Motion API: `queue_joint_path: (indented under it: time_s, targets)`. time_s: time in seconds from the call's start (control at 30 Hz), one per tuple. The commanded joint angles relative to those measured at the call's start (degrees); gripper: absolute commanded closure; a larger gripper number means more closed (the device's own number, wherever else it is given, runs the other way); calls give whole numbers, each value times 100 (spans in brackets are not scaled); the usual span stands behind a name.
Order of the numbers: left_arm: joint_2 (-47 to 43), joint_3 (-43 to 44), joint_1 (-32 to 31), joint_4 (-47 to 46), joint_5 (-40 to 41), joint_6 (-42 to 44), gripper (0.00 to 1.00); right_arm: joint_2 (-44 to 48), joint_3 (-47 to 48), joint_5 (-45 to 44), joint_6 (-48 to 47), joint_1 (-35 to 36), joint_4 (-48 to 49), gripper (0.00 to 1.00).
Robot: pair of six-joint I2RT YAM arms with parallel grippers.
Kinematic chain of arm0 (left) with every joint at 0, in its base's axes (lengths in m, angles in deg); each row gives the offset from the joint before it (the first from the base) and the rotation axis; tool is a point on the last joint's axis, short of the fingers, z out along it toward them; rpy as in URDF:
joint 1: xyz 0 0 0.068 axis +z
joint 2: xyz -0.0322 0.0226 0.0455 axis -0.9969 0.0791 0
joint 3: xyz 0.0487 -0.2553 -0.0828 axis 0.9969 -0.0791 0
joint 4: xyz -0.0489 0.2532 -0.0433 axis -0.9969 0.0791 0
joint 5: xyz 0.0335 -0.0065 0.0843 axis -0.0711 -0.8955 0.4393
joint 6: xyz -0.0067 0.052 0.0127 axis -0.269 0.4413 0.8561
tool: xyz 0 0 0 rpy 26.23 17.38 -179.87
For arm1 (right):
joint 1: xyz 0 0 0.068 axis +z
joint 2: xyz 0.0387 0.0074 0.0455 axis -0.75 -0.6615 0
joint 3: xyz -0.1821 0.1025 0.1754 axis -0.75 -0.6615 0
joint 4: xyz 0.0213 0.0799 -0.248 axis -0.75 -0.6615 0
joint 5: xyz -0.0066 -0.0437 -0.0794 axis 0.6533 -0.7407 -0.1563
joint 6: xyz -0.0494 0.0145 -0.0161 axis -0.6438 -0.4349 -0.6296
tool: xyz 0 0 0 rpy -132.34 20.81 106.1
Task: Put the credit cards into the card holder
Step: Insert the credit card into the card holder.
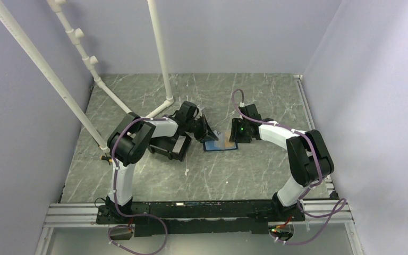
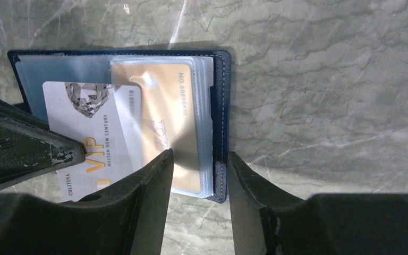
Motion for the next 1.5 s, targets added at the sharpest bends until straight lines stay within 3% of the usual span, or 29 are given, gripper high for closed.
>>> queue_joint_path:
  time_s: [0.0,0.6,1.2,1.47]
  targets:
    - [136,225,-78,197,424,219,100,-44,-13,173,112,53,-120,56]
    - [178,618,-35,947,864,937,100,-68,-69,154,61,54,-124,55]
    - [373,527,49,379,792,524,100,-163,-62,251,67,54,-100,52]
    - [342,533,48,532,817,788,100,97,-202,1224,286,-576,239,42]
